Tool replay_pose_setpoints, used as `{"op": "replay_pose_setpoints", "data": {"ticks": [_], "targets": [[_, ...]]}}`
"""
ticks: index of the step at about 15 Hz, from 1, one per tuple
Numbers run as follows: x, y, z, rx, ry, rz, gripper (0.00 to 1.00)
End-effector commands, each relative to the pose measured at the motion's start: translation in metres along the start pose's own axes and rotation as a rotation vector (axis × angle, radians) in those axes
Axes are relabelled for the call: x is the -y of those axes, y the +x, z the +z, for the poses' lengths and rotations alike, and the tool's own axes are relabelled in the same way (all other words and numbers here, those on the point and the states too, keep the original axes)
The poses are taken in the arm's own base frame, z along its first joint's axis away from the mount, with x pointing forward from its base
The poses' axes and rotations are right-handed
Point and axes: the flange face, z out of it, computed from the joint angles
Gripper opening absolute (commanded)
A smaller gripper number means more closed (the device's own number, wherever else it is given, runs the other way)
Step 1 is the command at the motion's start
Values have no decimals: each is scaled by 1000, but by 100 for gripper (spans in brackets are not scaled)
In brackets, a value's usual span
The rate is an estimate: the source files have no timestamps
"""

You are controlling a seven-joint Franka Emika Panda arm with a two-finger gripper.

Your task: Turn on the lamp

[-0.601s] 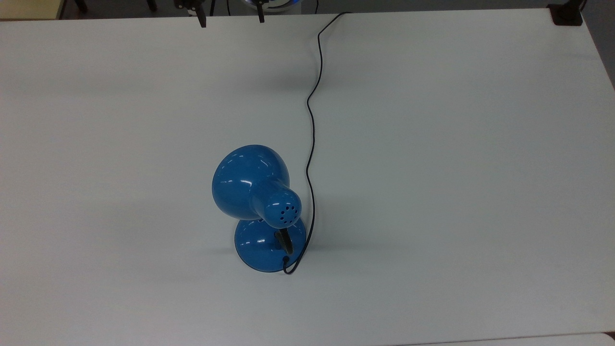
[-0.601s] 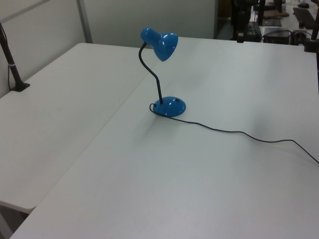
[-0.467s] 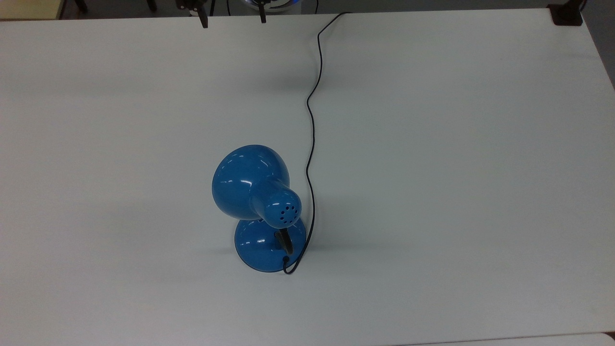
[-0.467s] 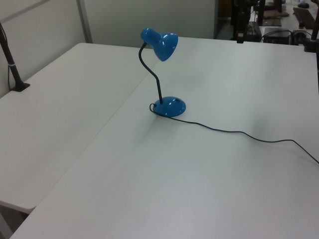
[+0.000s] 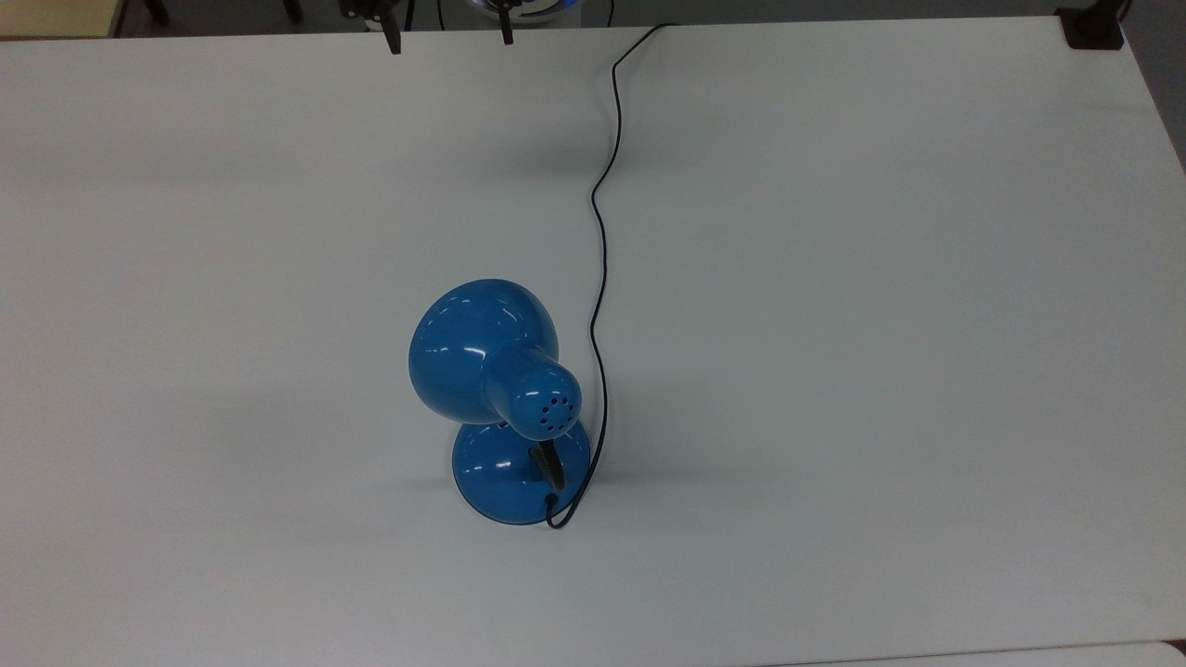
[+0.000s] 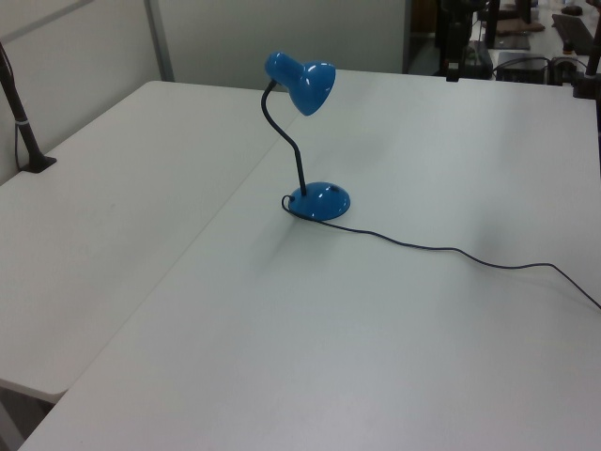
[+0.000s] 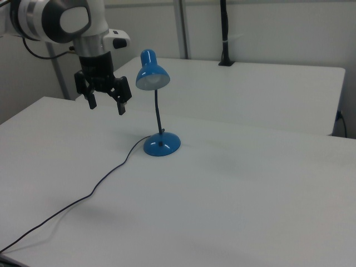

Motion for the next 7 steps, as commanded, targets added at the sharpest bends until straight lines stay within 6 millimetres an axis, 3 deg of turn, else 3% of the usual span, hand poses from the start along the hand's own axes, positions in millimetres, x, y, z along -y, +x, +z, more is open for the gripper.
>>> {"op": "replay_pose_setpoints", "data": {"ticks": [1,4,7], "targets": [[4,1,-2,-9,-22,10,100],[3,1,0,-3,-22,-29,100],[-8,-2,3,14,-18,-238,100]]}}
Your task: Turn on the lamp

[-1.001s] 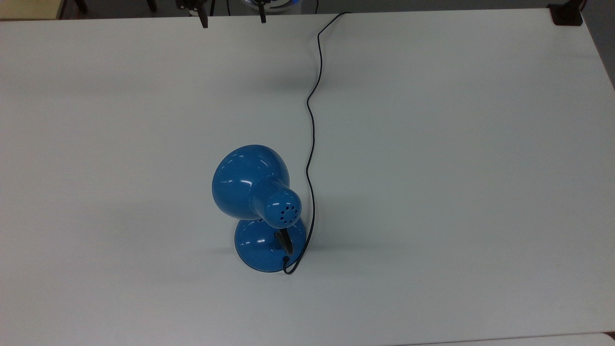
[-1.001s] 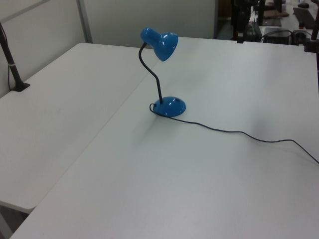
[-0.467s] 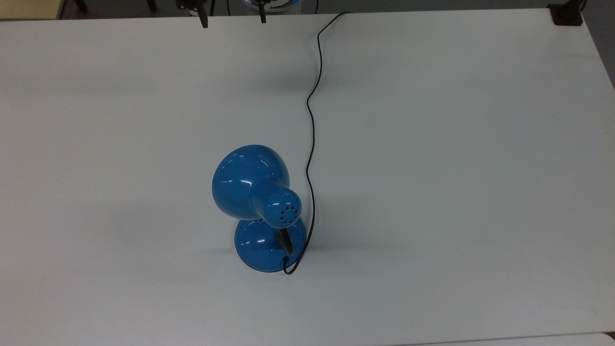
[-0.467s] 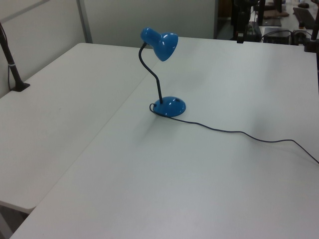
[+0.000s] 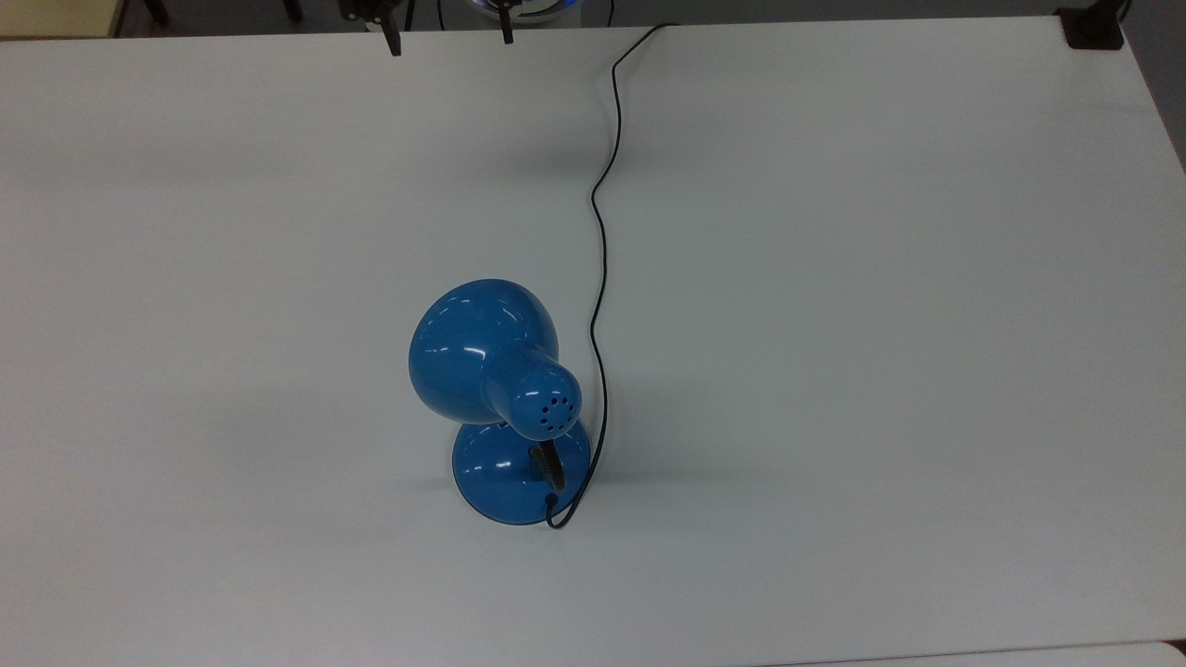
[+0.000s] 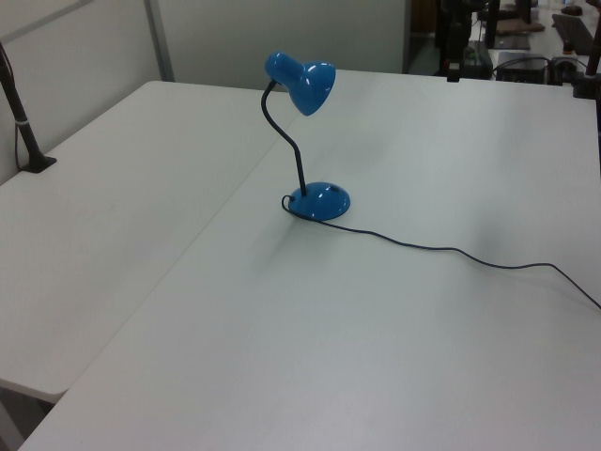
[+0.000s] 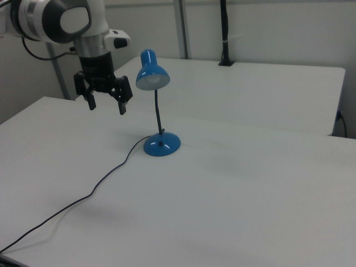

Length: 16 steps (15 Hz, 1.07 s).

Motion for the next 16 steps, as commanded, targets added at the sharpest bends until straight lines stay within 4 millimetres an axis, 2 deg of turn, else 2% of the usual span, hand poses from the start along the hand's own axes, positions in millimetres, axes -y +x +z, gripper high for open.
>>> {"op": "replay_pose_setpoints", "data": {"ticks": [1,3,6,7,9,10,13,14,16], "targets": [[-10,-3,5,19,-16,-247,100],[-22,-2,13,27,-16,-278,100],[-38,8,45,-30,-38,-313,100],[-44,11,66,-79,-53,-308,92],[-48,19,93,-150,-75,-296,78],[-49,26,105,-177,-76,-286,65],[-50,53,137,-282,-19,-221,13],[-52,63,148,-337,-13,-193,0],[-43,87,181,-444,13,-127,0]]}}
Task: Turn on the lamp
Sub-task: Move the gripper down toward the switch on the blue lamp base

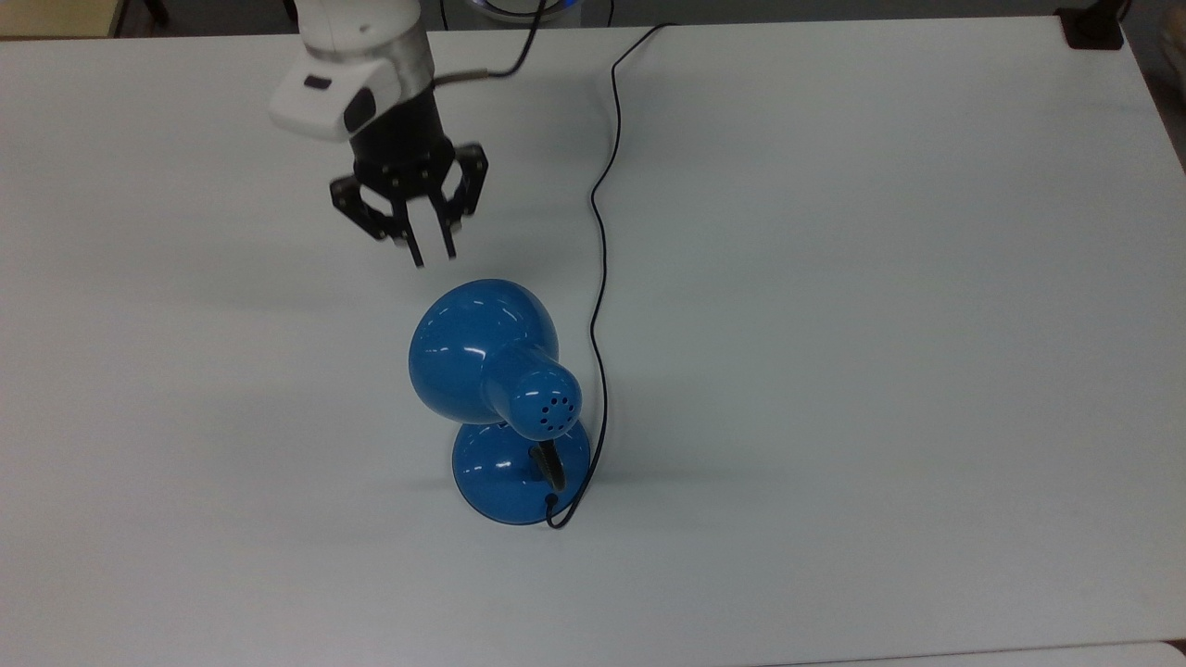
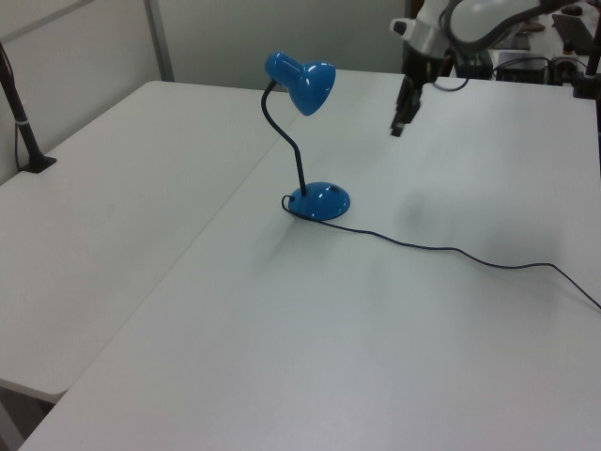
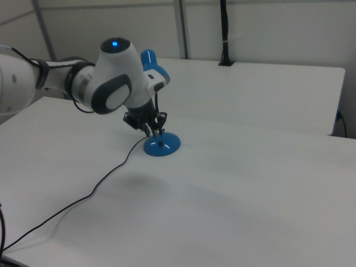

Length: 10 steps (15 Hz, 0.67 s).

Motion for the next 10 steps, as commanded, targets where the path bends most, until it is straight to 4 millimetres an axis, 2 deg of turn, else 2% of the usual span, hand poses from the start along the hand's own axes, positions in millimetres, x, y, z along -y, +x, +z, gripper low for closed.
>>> {"op": "replay_pose_setpoints", "data": {"ticks": [1,5,9,10], "targets": [[9,16,52,-146,9,87,0],[20,37,83,-210,-2,92,0],[17,56,105,-220,-2,85,0],[21,59,111,-214,-2,69,0]]}}
